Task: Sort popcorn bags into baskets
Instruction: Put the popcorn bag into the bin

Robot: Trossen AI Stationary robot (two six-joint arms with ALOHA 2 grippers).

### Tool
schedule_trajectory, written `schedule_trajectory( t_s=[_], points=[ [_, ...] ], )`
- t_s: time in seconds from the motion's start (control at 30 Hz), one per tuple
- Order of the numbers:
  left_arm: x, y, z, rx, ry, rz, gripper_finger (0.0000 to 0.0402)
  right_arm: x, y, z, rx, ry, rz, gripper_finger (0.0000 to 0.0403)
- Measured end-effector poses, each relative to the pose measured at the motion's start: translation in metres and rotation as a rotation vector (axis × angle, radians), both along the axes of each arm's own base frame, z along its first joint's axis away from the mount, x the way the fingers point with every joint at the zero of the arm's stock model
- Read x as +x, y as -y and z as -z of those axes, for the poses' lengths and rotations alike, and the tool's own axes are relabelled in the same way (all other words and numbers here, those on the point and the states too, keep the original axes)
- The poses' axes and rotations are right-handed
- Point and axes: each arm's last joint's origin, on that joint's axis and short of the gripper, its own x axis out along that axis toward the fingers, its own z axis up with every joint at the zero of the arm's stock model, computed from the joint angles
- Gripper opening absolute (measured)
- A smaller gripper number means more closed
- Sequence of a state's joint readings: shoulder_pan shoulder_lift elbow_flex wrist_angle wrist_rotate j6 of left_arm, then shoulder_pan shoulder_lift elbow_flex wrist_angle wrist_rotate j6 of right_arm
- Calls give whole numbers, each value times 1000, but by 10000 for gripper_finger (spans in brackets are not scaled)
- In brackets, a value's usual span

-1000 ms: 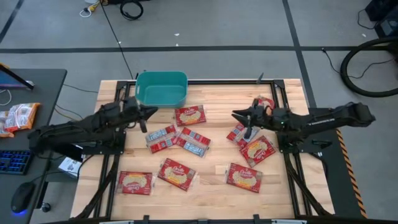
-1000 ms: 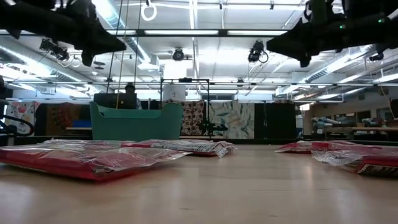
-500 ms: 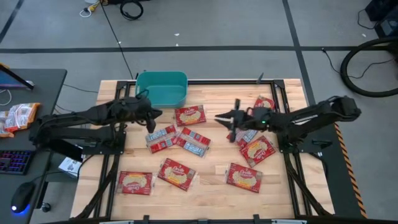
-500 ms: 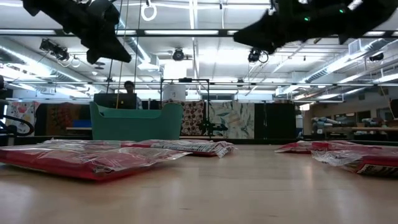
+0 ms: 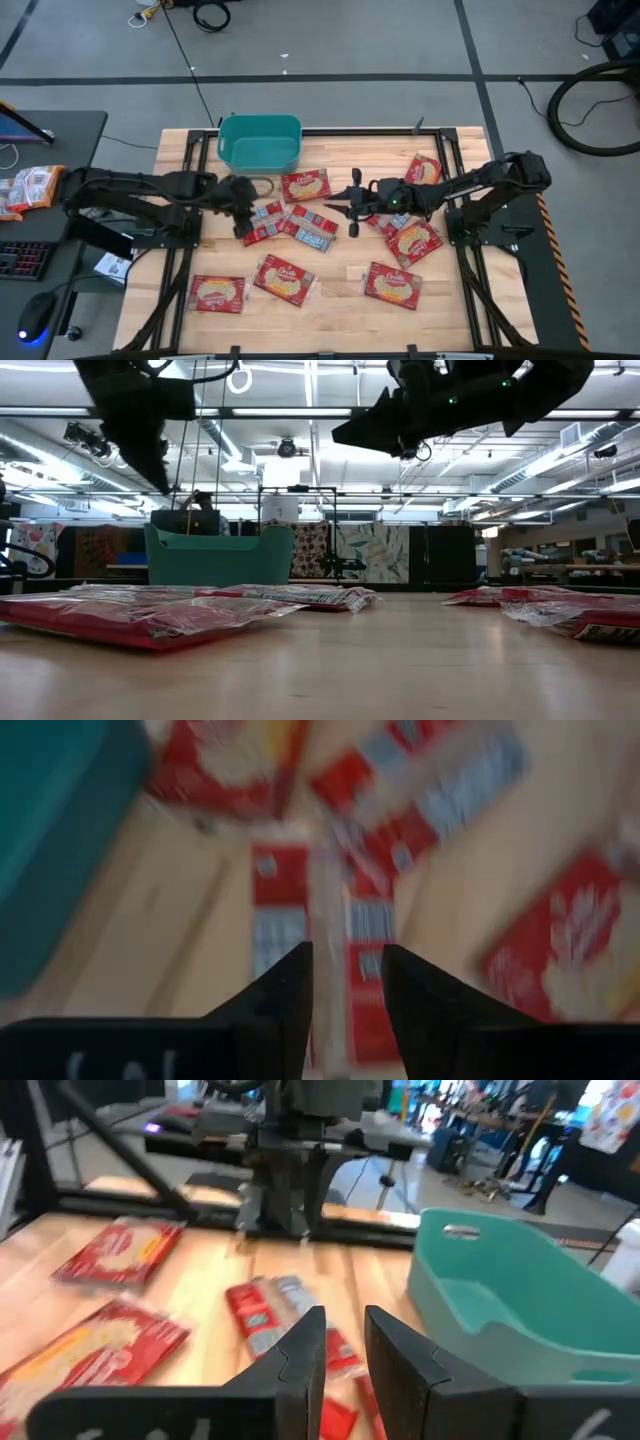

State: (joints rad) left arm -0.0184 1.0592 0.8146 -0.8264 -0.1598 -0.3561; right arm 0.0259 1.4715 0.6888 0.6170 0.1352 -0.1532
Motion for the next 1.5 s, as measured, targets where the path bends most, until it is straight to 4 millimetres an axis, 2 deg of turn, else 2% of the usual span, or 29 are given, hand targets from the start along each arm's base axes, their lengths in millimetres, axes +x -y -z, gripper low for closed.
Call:
schedule_trajectory(
  t_s=[0.2, 0.47, 0.57, 0.7, 0.8, 1.1, 1.23, 1.5],
  points=[
    [25, 18, 23, 113, -84, 95, 138, -1, -8, 0, -22, -6, 40, 90],
    [66, 30, 52, 306, -60, 260, 196, -1, -9, 1, 4, -13, 62, 120],
    [76, 35, 66, 370, -89, 347, 200, -2, -12, 3, -1, -28, 106, 125],
    [86, 48, 80, 539, -110, 435, 202, -4, -18, 4, -22, -41, 162, 126],
    [89, 54, 90, 612, -158, 504, 202, -4, -23, 4, -25, -43, 161, 126],
    [94, 70, 118, 668, -241, 636, 202, -5, -29, 5, 10, -38, 148, 126],
    [93, 71, 128, 748, -297, 618, 199, -5, -30, 5, 15, -37, 144, 126],
    [95, 70, 135, 753, -299, 575, 176, -5, -30, 5, 15, -35, 143, 126]
  ],
)
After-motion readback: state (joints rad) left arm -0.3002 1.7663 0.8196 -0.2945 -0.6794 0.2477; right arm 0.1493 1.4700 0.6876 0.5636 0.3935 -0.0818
